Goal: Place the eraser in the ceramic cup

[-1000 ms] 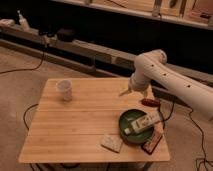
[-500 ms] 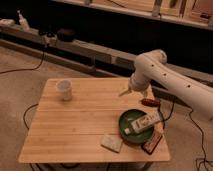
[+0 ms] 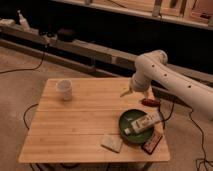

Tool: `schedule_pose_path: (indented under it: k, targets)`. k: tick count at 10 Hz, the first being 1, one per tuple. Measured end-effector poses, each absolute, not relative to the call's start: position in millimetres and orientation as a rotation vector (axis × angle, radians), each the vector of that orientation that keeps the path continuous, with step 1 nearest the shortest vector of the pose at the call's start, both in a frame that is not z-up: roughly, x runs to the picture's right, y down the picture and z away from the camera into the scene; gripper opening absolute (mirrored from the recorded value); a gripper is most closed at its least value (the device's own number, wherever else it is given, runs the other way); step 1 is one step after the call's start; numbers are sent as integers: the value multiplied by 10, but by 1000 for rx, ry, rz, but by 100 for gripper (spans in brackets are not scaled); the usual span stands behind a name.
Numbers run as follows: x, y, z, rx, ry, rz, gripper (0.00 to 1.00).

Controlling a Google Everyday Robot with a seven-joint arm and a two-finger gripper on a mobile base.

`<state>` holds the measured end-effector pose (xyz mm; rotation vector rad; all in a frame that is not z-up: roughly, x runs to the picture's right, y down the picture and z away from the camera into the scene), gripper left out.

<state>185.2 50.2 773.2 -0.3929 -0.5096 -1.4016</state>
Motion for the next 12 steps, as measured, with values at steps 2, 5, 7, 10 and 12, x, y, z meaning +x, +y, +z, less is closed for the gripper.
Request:
schedule_pose_path:
  k: [2, 5, 7, 10, 12]
  targets:
    - [2399, 687, 7562, -436, -416, -1240, 80]
    - [3174, 939, 7021, -412, -244, -983, 80]
    - [3374, 1056, 6809, -409, -195, -896, 80]
    - [3326, 1046, 6807, -404, -205, -897, 80]
    - [3238, 1159, 6785, -462, -266, -884, 80]
